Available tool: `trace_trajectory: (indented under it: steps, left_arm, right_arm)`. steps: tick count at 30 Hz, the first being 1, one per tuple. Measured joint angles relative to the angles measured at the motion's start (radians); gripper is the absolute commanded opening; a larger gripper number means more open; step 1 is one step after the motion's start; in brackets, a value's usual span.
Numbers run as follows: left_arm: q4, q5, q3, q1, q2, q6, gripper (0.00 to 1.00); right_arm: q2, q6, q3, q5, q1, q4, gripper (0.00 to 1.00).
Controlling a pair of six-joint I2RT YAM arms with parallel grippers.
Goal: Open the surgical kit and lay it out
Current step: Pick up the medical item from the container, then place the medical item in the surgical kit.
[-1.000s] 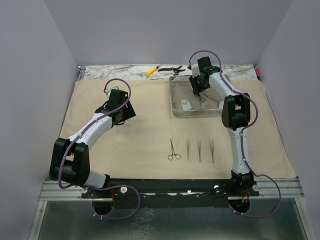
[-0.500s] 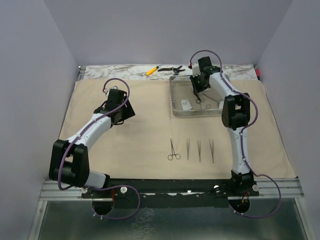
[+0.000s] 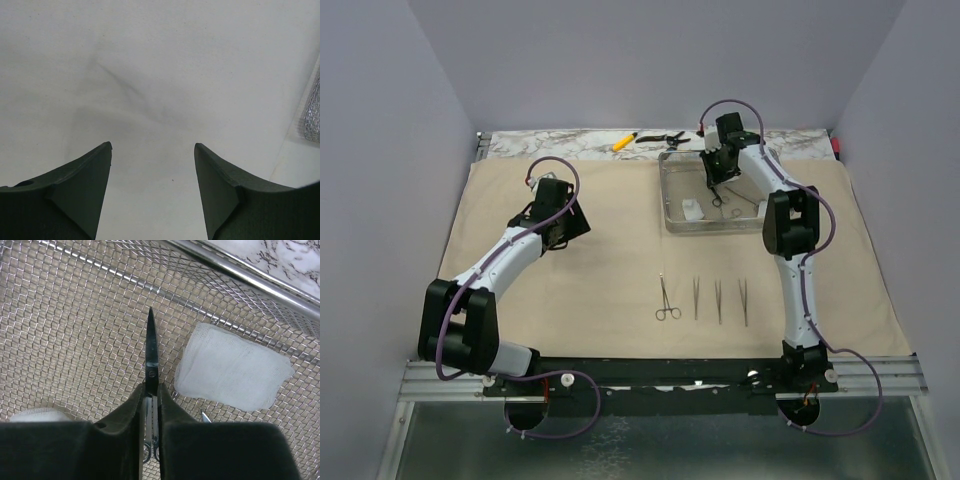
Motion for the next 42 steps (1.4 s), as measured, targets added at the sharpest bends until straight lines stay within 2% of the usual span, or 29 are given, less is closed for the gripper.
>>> trace_trajectory:
  steps: [5, 14, 19, 25, 31, 42]
  left_arm:
    - [0.0, 0.002, -0.004, 0.001, 0.0, -0.003, 0.68]
    - [0.0, 0.003, -0.016, 0.005, -0.023, -0.003, 0.68]
    - [0.0, 0.003, -0.024, 0.005, -0.06, -0.003, 0.68]
    - [-0.001, 0.003, -0.026, 0.01, -0.105, -0.003, 0.68]
    - [-0.009, 0.003, -0.04, 0.011, -0.18, -0.002, 0.68]
    - [-0.048, 0.015, -0.12, 0.011, -0.411, -0.002, 0.68]
  right_arm:
    - [-0.015, -0.003, -0.033, 0.03, 0.008, 0.03, 0.01]
    - [-0.111, -0.018, -0.187, 0.09, 0.051, 0.151, 0.01]
    - [-0.245, 0.018, -0.314, 0.105, 0.079, 0.247, 0.01]
    - [-0.435, 0.082, -0.335, 0.167, 0.122, 0.333, 0.01]
    - [-0.563, 0.271, -0.369, 0.249, 0.225, 0.341, 0.01]
    - [-0.805, 0.811, -0.806, 0.292, 0.546, 0.341, 0.01]
